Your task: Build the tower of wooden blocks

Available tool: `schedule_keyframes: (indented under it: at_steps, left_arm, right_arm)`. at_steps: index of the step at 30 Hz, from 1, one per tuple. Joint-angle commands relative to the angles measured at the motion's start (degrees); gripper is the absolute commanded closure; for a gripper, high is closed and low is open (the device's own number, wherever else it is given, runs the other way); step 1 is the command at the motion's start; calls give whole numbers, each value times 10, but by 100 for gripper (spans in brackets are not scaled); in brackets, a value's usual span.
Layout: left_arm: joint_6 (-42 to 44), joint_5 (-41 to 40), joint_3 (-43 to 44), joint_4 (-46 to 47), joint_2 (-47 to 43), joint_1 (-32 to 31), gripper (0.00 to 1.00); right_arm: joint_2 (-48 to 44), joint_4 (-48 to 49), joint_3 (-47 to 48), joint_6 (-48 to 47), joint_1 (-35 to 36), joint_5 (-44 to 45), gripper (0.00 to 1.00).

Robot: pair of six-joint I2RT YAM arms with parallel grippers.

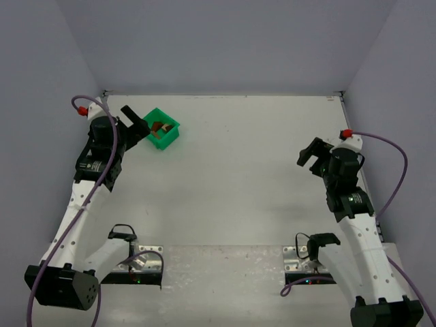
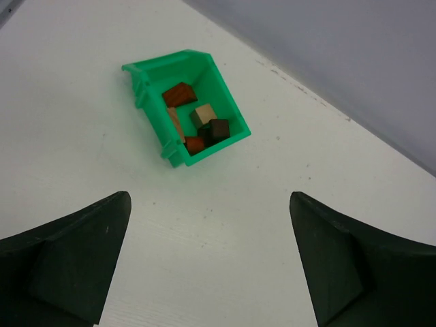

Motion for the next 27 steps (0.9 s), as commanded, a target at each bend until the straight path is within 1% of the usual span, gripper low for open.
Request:
schedule_keyframes:
  at_steps: [1,3,6,9,15,18,19,21,22,24,26,27]
  left_arm:
    - [4,-1,3,16,-15,6,0]
    - [4,0,1,20,-15,6,0]
    - [4,1,-2,25,-9,5,0]
    - [5,2,-5,35,2,5,0]
    - [8,-3,4,56,77,5,0]
    - [1,-2,31,62,145,5,0]
    - [-2,-5,58,64,197,5,0]
    - [-15,-22,88,64,245,5,0]
    - [-20,-28,119,63,293,5,0]
    - [-27,-32,153,46,342,6,0]
    - [-47,-52,203,16,397,6,0]
    - [-56,-64,206,1,417,6,0]
  right_arm:
    - [-15,67,-30,-55,-2,-37,1]
    - [-23,88,-41,-69,-1,-59,1]
    - [-31,101,-55,-82,-1,-57,1]
    - [-34,104,-61,-73,-2,-60,1]
    - [-22,80,-46,-74,-1,-120,1]
    - [-14,88,-53,-63,-1,-132,1]
    - [-11,92,-55,-60,-2,-132,1]
    - [-8,96,-58,-61,-1,-145,1]
    - [-7,96,-58,-62,-2,-145,1]
    - [-7,86,-54,-65,-2,-136,1]
    - [-12,84,-56,-67,-2,-126,1]
    - [-12,86,-59,-69,-1,-120,1]
